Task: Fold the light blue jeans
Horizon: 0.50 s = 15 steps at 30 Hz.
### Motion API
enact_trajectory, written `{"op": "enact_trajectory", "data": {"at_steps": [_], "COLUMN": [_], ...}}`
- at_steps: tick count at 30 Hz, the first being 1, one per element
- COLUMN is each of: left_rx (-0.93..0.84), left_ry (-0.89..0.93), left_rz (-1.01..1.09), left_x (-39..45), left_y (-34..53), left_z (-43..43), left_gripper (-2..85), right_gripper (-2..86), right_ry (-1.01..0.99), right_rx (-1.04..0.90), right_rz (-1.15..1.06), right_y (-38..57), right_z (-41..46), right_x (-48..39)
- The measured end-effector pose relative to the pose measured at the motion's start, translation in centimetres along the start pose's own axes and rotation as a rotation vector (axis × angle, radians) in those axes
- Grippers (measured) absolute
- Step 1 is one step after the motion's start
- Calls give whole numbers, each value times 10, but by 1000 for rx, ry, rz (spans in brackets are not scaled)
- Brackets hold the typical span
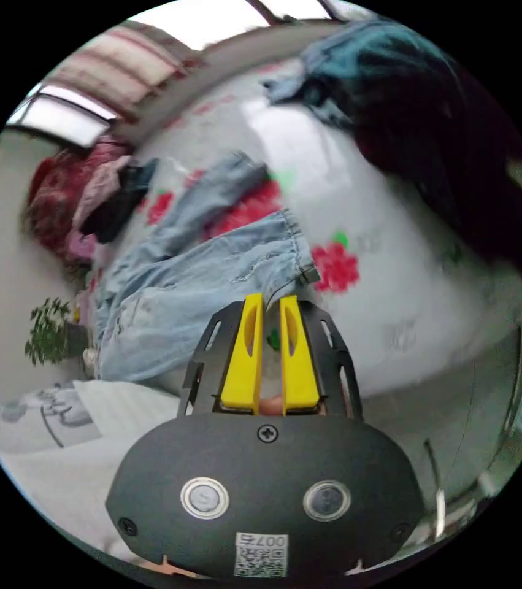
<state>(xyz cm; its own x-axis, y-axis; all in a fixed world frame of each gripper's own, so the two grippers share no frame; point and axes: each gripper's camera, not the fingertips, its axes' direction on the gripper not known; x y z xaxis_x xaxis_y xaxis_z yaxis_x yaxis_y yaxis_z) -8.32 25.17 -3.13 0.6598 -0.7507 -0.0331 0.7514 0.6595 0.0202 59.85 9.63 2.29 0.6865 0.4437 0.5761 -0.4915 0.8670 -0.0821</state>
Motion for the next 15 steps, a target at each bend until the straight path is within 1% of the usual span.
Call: {"op": "enact_trajectory", "data": {"at_steps": [1,3,5,7,8,10,12,15], "left_rx": [-3,37,78,171,191,266,303,302], "left_ry": [3,-3,-56,-199,-210,-187,-143,-77], "left_rz": [-31,-45,-56,-89,-81,-26,24,124], "left_x": [1,4,6,11,14,34,55,104], "left_y": [7,14,14,10,7,-10,-32,-81], "left_z": [9,2,-15,-46,-53,-75,-82,-81], "left_gripper": [21,31,33,11,6,10,25,54], "right_gripper": [21,30,39,44,46,48,50,51], "right_ry": [8,0,58,100,93,48,-14,-115], "right_rx": [-7,69,164,233,260,252,235,174], "right_rz": [59,68,19,-22,-43,-56,-66,-83], "right_y": [10,18,14,5,-3,-19,-36,-68], "right_z": [7,-4,-28,-45,-51,-50,-42,-20], "right_x": [10,13,5,-2,-6,-9,-13,-26]}}
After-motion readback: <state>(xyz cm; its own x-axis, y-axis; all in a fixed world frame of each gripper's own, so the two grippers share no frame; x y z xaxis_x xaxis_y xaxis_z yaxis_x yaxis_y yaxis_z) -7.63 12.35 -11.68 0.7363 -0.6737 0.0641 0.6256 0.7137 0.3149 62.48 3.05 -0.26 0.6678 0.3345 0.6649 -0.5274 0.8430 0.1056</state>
